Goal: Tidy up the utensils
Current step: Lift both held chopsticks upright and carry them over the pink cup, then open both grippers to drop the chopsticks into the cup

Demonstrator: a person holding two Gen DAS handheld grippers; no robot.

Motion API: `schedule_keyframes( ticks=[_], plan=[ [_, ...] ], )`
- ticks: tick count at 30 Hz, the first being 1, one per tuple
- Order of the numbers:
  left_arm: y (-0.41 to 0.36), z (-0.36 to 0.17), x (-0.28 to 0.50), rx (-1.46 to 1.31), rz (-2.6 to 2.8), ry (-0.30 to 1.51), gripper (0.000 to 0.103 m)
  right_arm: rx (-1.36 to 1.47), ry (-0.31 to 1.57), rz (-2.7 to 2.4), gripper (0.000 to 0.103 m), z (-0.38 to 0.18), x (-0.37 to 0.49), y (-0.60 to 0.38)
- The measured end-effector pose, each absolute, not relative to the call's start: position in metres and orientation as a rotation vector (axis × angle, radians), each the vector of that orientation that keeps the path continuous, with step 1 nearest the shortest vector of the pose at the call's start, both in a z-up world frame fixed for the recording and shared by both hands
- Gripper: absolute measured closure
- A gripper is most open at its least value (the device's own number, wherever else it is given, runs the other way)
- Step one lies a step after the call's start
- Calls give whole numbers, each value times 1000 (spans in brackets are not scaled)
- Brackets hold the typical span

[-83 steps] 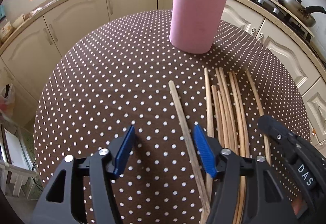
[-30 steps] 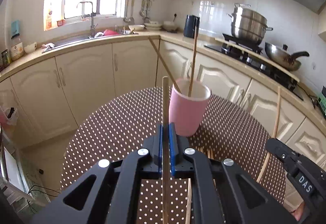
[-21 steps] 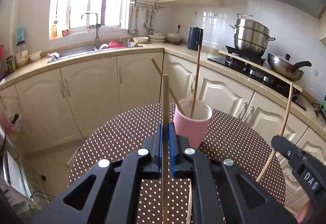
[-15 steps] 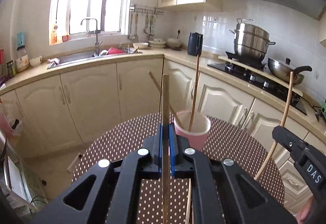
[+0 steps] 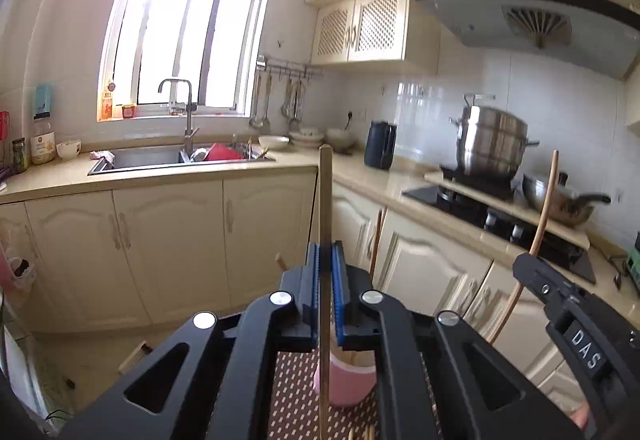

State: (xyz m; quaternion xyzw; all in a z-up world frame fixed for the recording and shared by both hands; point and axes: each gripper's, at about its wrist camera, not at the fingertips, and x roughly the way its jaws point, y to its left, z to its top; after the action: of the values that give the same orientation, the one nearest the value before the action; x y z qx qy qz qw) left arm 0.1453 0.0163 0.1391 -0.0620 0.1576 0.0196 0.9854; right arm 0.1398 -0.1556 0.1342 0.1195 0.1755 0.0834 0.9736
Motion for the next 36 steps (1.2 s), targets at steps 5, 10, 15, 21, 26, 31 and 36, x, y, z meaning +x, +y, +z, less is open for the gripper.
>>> schedule_keyframes(
  ticks=[5,10,15,21,26,31,36],
  plan=[
    [12,151,165,-151,49,268,96,226,294,165,97,148,156,-151],
    [10,154,182,-189,74,241,96,215,248,142,97,151,179,-148],
    [7,155,197,-202,99,198,96,261,296,157,97,144,213,-152],
    [6,157,217,-223,112,198,96,288,356,185,97,127,236,-147],
    [6,140,228,-212,153,239,96,276,409,198,97,106,247,-137],
    [9,113,240,-198,160,323,96,242,484,215,96,86,252,-131],
    [18,94,242,-180,167,376,95,255,563,265,96,69,256,-133]
  ],
)
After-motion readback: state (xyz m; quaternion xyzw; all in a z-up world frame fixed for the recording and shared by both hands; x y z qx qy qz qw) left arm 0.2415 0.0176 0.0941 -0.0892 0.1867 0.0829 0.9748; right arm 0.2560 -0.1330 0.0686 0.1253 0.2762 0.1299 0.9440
